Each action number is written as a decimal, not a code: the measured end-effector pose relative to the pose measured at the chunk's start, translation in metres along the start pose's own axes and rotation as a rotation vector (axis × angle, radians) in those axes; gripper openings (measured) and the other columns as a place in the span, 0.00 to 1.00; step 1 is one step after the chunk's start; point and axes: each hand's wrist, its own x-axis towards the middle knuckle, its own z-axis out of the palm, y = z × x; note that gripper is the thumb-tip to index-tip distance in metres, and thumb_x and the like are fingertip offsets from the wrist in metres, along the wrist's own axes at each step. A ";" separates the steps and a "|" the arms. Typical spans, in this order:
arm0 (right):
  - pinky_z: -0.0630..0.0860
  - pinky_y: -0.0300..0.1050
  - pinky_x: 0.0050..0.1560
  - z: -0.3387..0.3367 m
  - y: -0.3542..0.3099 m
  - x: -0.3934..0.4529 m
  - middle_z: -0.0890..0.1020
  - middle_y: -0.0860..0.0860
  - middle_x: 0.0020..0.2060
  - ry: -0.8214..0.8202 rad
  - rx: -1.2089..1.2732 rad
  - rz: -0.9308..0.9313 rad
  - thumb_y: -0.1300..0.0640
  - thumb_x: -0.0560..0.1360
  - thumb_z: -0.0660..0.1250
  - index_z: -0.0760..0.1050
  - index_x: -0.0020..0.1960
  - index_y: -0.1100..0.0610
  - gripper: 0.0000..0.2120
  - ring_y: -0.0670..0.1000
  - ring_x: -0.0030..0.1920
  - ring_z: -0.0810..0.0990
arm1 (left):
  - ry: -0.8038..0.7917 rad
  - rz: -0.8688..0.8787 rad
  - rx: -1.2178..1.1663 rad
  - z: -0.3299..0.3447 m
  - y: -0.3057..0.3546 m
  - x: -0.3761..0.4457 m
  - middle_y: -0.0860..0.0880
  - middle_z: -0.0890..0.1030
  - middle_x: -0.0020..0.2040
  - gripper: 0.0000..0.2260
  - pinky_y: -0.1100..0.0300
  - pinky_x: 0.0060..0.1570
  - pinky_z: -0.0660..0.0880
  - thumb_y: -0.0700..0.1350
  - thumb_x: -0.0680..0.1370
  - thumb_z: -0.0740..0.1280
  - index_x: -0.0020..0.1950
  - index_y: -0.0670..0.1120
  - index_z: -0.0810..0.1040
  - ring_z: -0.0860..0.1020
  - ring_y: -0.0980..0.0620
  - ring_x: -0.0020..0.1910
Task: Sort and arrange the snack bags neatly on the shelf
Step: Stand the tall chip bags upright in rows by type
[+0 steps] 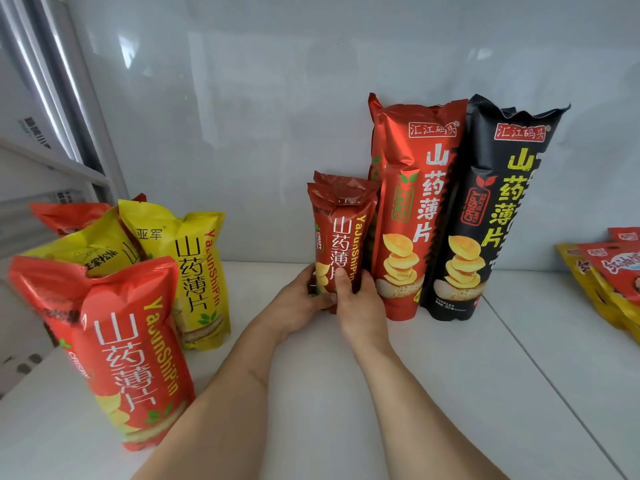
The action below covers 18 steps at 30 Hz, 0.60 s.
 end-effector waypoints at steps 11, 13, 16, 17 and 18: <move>0.69 0.46 0.41 -0.008 -0.006 -0.024 0.80 0.52 0.49 0.120 -0.310 -0.061 0.38 0.80 0.55 0.75 0.53 0.56 0.22 0.55 0.49 0.79 | 0.189 -0.046 0.273 -0.003 -0.003 -0.044 0.46 0.64 0.79 0.35 0.52 0.71 0.67 0.52 0.79 0.69 0.81 0.48 0.56 0.66 0.47 0.75; 0.68 0.46 0.40 -0.011 -0.012 -0.034 0.81 0.52 0.47 0.108 -0.381 -0.093 0.39 0.81 0.54 0.76 0.52 0.55 0.21 0.56 0.49 0.80 | 0.203 -0.002 0.438 -0.005 -0.003 -0.063 0.47 0.65 0.78 0.30 0.54 0.71 0.67 0.51 0.81 0.66 0.80 0.48 0.60 0.67 0.47 0.74; 0.70 0.46 0.43 -0.015 -0.023 -0.052 0.82 0.53 0.51 0.063 -0.489 -0.154 0.42 0.82 0.55 0.76 0.57 0.55 0.19 0.57 0.52 0.80 | 0.201 0.076 0.681 -0.004 0.000 -0.093 0.48 0.64 0.78 0.24 0.55 0.70 0.68 0.50 0.83 0.62 0.79 0.48 0.62 0.68 0.47 0.74; 0.72 0.47 0.44 -0.016 -0.025 -0.058 0.82 0.53 0.53 0.050 -0.518 -0.181 0.43 0.82 0.56 0.76 0.58 0.55 0.18 0.57 0.53 0.80 | 0.195 0.097 0.749 -0.004 0.000 -0.102 0.48 0.64 0.78 0.23 0.55 0.68 0.69 0.49 0.83 0.61 0.78 0.48 0.63 0.68 0.46 0.73; 0.74 0.47 0.46 -0.018 -0.028 -0.064 0.82 0.53 0.54 0.037 -0.547 -0.209 0.44 0.82 0.57 0.77 0.58 0.55 0.18 0.57 0.54 0.79 | 0.192 0.120 0.812 -0.003 0.000 -0.111 0.47 0.65 0.77 0.22 0.54 0.66 0.71 0.49 0.84 0.60 0.78 0.48 0.64 0.69 0.46 0.72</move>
